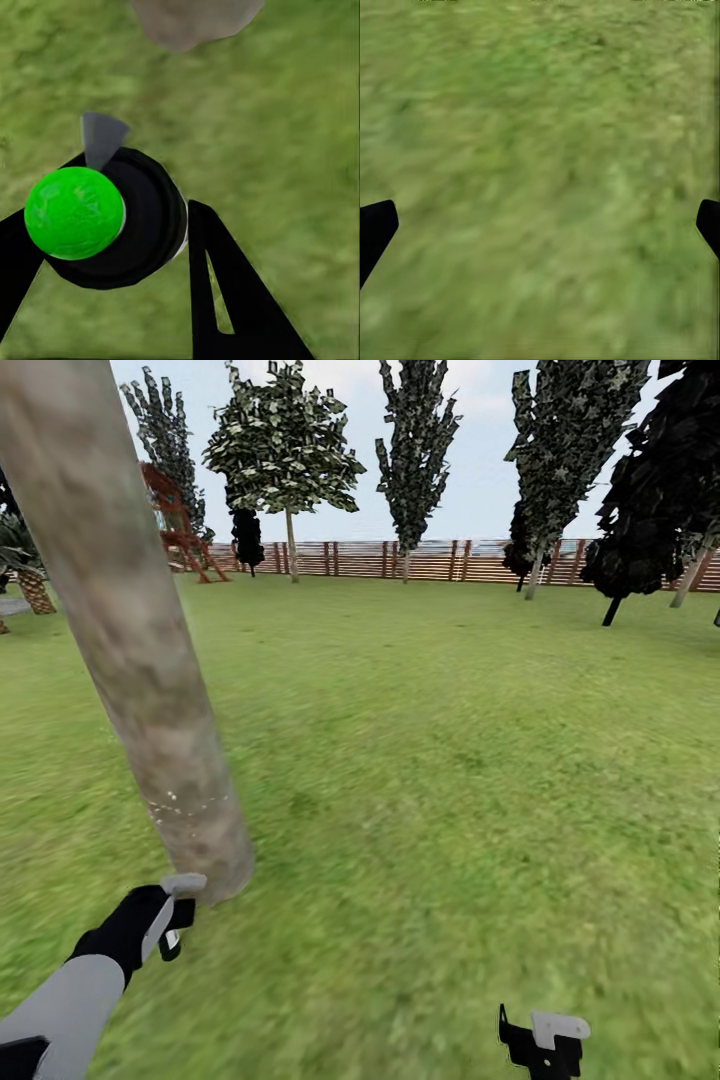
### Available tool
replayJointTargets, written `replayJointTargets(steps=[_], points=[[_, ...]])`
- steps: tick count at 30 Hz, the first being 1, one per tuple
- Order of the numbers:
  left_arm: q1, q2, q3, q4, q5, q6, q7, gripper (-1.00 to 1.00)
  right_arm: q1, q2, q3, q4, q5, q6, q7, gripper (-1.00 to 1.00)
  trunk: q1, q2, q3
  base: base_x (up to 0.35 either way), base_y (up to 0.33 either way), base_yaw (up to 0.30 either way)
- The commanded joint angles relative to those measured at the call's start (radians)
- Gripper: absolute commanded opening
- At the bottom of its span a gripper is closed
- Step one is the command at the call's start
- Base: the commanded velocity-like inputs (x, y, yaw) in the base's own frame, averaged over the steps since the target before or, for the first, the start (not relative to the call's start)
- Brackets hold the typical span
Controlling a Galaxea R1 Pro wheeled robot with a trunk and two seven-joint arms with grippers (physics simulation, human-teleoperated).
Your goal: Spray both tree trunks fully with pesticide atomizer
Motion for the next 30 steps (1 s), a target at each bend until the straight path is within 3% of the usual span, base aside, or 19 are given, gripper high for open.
replayJointTargets(steps=[1, 6, 10, 15, 19, 24, 30], points=[[-0.001, 0.014, 0.004, 0.047, 0.004, -0.034, -0.002, -1.0, -0.001, 0.0, -0.005, 0.001, 0.011, -0.002, -0.005, 1.0, 0.0, 0.0, -0.001, 0.167, -0.25, 0.0], [-0.002, 0.062, 0.008, 0.117, 0.009, -0.113, -0.002, -1.0, -0.001, 0.0, -0.005, 0.001, 0.011, -0.002, -0.005, 1.0, 0.0, 0.0, -0.001, 0.215, -0.21, 0.0], [-0.003, 0.066, 0.006, 0.126, 0.009, -0.118, -0.002, -1.0, -0.001, -0.001, -0.005, 0.001, 0.011, -0.002, -0.005, 1.0, 0.0, 0.0, -0.001, 0.267, -0.063, 0.01], [-0.002, 0.048, 0.002, 0.128, 0.013, -0.137, -0.01, -1.0, -0.001, -0.001, -0.005, 0.001, 0.011, -0.002, -0.005, 1.0, 0.0, 0.0, -0.001, 0.028, -0.003, 0.233], [-0.002, 0.05, -0.003, 0.13, 0.011, -0.256, -0.025, -1.0, -0.001, -0.001, -0.005, 0.001, 0.011, -0.002, -0.005, 1.0, 0.0, 0.0, -0.001, 0.001, 0.0, 0.277], [-0.002, 0.047, -0.006, 0.119, 0.002, -0.267, -0.026, -1.0, -0.001, 0.0, -0.005, 0.001, 0.011, -0.002, -0.005, 1.0, 0.0, 0.0, -0.001, 0.0, 0.0, 0.275], [-0.002, -0.014, -0.006, 0.135, 0.001, -0.261, -0.01, -1.0, -0.001, -0.001, -0.005, 0.001, 0.011, -0.002, -0.005, 1.0, 0.0, 0.0, -0.001, 0.058, -0.209, 0.029]])
